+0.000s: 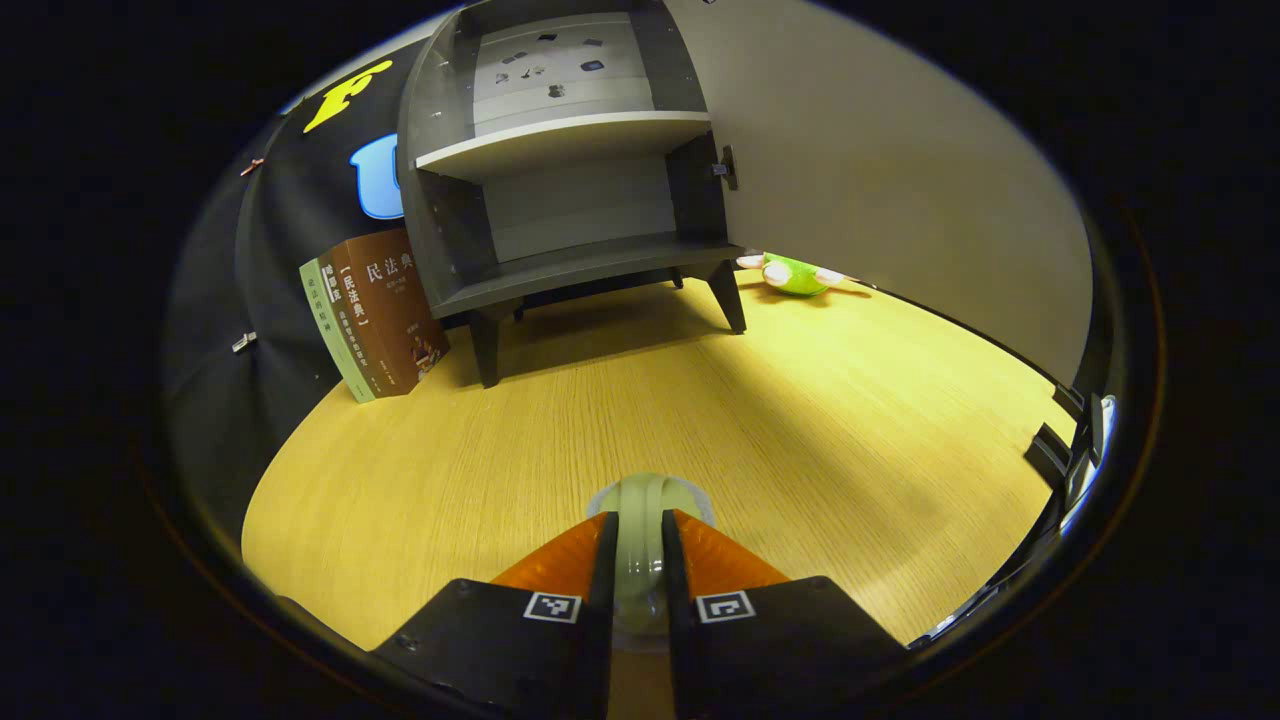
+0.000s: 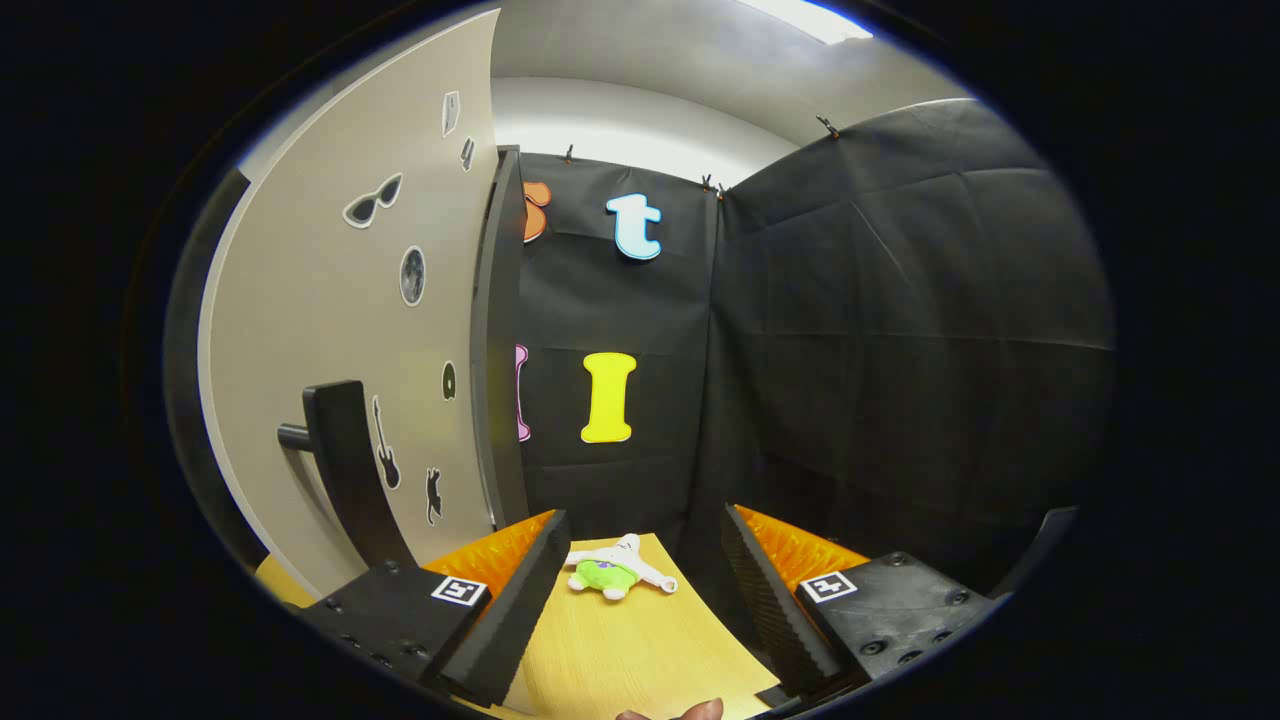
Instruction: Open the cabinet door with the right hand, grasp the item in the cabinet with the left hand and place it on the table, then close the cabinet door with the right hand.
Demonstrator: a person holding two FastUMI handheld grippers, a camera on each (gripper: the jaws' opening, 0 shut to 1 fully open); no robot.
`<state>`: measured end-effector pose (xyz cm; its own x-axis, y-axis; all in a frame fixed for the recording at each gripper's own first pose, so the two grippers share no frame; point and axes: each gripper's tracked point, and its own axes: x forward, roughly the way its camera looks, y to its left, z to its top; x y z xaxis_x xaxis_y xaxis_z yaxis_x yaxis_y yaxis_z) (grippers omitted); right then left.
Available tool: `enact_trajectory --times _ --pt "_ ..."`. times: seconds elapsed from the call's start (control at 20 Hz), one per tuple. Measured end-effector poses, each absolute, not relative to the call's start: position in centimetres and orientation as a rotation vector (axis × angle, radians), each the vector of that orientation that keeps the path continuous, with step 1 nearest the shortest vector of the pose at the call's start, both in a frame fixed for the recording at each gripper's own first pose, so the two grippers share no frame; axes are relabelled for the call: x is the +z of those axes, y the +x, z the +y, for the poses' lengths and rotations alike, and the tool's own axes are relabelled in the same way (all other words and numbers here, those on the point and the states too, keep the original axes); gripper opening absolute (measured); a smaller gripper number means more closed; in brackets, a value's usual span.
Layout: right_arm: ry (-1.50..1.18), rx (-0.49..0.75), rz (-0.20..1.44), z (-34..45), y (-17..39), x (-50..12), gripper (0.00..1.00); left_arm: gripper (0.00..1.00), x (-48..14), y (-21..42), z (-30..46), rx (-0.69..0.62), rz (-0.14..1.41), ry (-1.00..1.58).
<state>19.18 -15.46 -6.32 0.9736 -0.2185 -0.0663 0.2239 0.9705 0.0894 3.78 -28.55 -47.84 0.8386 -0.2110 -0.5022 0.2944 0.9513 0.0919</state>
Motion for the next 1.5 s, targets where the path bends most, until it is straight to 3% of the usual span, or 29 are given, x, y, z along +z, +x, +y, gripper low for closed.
enact_trajectory --times 0.05,0.1,0.3,0.4,1.05,1.5 --pt "0.099 -0.227 0.055 -15.5 19.1 -6.2 0.98 0.29 -47.8 3.7 -28.7 -0.275 0.513 0.17" --pt "0.1 -0.232 0.052 -15.6 19.1 -6.1 0.98 0.4 -47.7 3.6 -28.5 -0.27 0.511 0.181" --pt "0.086 -0.242 0.046 -15.4 18.5 -6.0 0.98 1.0 -46.2 3.5 -28.3 -0.284 0.476 0.171" --pt "0.081 -0.253 0.046 -15.5 18.4 -5.8 0.98 0.96 -44.7 3.4 -28.0 -0.291 0.45 0.147" --pt "0.1 -0.269 0.03 -14.9 17.6 -5.7 0.98 0.97 -26.6 4.4 -18.6 -0.3 0.261 0.031" --pt "0.115 -0.268 0.002 -13.4 17.1 -5.6 0.96 0.97 -12.3 4.2 -8.2 -0.195 0.177 -0.136"
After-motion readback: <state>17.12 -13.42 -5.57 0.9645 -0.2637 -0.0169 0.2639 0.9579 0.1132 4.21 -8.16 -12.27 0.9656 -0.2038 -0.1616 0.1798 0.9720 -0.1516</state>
